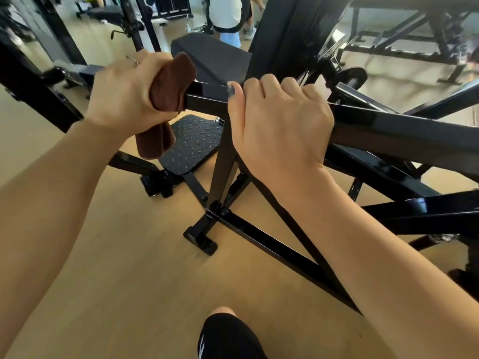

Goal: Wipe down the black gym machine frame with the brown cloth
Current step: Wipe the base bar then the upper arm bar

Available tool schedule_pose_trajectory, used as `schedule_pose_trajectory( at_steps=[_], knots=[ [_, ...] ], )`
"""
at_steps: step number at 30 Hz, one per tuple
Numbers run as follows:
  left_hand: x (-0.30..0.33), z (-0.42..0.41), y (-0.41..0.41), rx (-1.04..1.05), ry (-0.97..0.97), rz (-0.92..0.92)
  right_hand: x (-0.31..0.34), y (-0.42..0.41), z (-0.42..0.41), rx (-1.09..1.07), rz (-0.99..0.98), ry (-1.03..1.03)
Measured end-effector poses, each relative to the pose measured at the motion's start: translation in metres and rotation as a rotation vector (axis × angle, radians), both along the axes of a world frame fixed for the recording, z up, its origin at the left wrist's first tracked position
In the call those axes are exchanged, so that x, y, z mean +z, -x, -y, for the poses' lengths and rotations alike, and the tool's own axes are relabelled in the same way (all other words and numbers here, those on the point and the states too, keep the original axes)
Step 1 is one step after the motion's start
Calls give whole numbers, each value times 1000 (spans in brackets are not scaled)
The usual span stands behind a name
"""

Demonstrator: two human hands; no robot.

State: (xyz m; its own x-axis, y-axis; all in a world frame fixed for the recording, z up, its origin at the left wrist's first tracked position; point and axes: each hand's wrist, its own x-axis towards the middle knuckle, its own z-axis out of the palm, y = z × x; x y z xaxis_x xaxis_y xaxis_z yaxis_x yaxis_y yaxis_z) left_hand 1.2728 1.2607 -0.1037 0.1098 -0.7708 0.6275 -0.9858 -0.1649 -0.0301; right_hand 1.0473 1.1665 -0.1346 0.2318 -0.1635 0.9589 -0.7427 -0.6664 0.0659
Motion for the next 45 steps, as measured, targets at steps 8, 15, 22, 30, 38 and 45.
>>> schedule_pose_trajectory(
  at_steps=[8, 15, 22, 30, 38, 45],
  knots=[
    [6, -14, -18, 96, -59, -48, 0, -1, 0, 29, 5, -17],
    [18, -22, -30, 270, -153, -138, -1, -6, 0, 25, 44, -28],
    [1, -7, 18, 58, 25, -30, 0, -11, -1, -30, 88, -17],
    [-10, 19, 97, -89, 219, 0, 13, 3, -15, 27, -67, -192],
    [-3, 37, 193, -189, 186, 96, 26, 109, -19, -100, -137, -365],
    [-4, 65, 291, -292, 256, 125, 22, 203, -17, -224, -39, -447]
  ],
)
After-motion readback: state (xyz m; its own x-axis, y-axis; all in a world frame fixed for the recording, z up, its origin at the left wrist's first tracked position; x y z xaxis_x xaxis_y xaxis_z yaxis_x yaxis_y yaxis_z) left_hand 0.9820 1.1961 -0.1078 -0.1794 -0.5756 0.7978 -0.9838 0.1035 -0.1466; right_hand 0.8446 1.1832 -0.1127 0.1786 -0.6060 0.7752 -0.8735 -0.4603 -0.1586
